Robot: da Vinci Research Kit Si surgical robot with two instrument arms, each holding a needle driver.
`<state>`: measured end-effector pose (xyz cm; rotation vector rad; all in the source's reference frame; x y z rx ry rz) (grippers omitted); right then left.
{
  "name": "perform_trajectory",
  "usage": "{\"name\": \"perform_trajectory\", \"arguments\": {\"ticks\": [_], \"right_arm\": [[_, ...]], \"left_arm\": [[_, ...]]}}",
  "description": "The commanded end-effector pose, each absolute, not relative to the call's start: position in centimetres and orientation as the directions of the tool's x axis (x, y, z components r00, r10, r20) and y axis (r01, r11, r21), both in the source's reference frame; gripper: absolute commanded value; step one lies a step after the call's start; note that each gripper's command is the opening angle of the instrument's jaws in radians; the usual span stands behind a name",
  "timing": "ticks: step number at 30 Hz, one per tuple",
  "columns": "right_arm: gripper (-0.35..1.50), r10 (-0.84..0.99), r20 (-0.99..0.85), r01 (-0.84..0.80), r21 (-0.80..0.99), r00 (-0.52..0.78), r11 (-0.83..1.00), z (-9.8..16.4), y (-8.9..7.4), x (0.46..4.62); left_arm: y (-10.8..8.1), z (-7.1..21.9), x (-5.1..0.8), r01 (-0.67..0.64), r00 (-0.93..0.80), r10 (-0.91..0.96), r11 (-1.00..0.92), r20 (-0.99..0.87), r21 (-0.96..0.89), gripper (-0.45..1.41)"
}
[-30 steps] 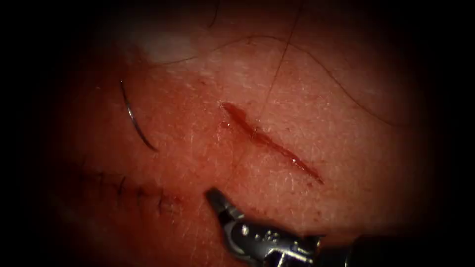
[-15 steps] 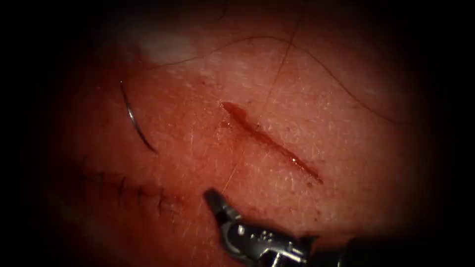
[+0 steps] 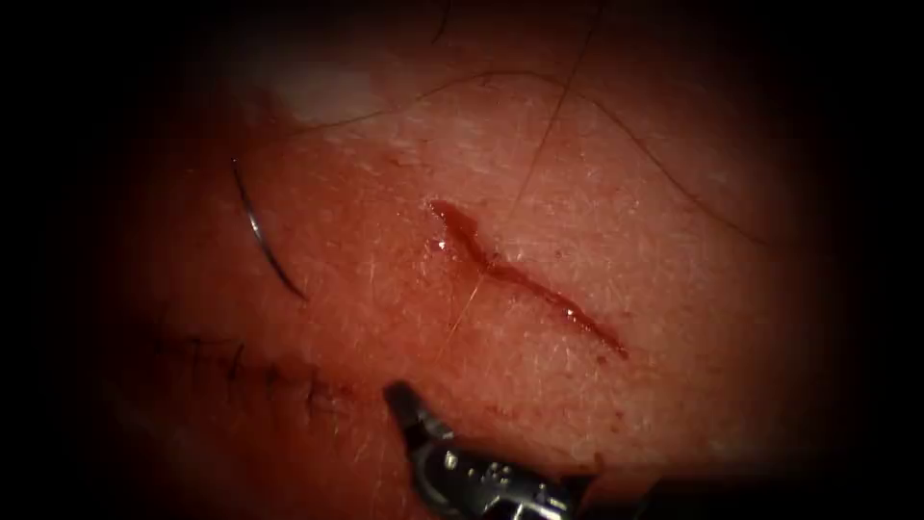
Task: Wound Closure
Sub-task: Pull the right tool down and the left tool up to tie the knot, then wrap the long suture end once around the right gripper clockwise
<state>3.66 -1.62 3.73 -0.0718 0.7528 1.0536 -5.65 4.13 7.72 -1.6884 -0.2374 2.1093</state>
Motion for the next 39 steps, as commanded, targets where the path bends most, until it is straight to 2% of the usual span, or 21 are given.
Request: {"name": "perform_trajectory", "arguments": {"ticks": [1,4,5,6,8,9,14,19,23,29,32,36,39], "right_arm": [[-0.35,0.759,-0.593,-0.805,0.293,0.271,0.516,3.8,-1.7,3.69],[-0.35,0.746,-0.617,-0.805,0.296,0.251,0.514,3.8,-1.6,3.67],[-0.15,0.746,-0.618,-0.805,0.296,0.249,0.514,3.8,-1.6,3.67],[0.29,0.740,-0.628,-0.801,0.302,0.241,0.517,3.7,-1.6,3.65],[0.72,0.736,-0.635,-0.791,0.315,0.234,0.524,3.7,-1.6,3.63],[0.86,0.734,-0.638,-0.785,0.324,0.231,0.528,3.7,-1.6,3.61],[1.11,0.728,-0.650,-0.749,0.368,0.217,0.551,3.5,-1.5,3.39],[1.23,0.730,-0.651,-0.742,0.379,0.211,0.553,3.4,-1.4,3.26],[1.23,0.729,-0.654,-0.725,0.400,0.204,0.561,3.3,-1.3,3.22],[1.04,0.728,-0.656,-0.681,0.442,0.198,0.584,3.1,-1.1,3.23],[0.84,0.719,-0.668,-0.661,0.453,0.192,0.598,3.1,-1.0,3.23],[0.47,0.696,-0.685,-0.643,0.437,0.216,0.629,3.1,-0.8,3.24],[0.34,0.687,-0.691,-0.633,0.432,0.225,0.642,3.1,-0.8,3.26]], "left_arm": [[4.1,7.8,-5.70,-0.216,-0.169,0.426,-0.896,-0.889,-0.389,-0.45],[4.0,7.7,-5.65,-0.202,-0.166,0.428,-0.897,-0.889,-0.394,-0.45],[3.9,7.7,-5.63,-0.197,-0.166,0.424,-0.899,-0.890,-0.392,-0.45],[3.9,7.6,-5.59,-0.189,-0.163,0.427,-0.898,-0.889,-0.397,-0.45],[3.8,7.5,-5.54,-0.176,-0.156,0.442,-0.892,-0.883,-0.416,-0.45],[3.8,7.5,-5.52,-0.171,-0.153,0.450,-0.889,-0.880,-0.425,-0.45],[3.5,7.2,-5.34,-0.128,-0.160,0.476,-0.879,-0.865,-0.460,-0.45],[3.2,6.8,-5.14,-0.122,-0.174,0.491,-0.871,-0.854,-0.476,-0.45],[2.9,6.6,-4.99,-0.126,-0.189,0.501,-0.866,-0.845,-0.485,-0.45],[2.7,6.3,-4.78,-0.146,-0.204,0.519,-0.854,-0.830,-0.499,-0.45],[2.6,6.2,-4.70,-0.156,-0.209,0.526,-0.850,-0.824,-0.503,-0.45],[2.4,6.0,-4.62,-0.168,-0.215,0.533,-0.846,-0.819,-0.506,-0.45],[2.3,5.9,-4.58,-0.171,-0.218,0.534,-0.845,-0.817,-0.507,-0.45]]}}
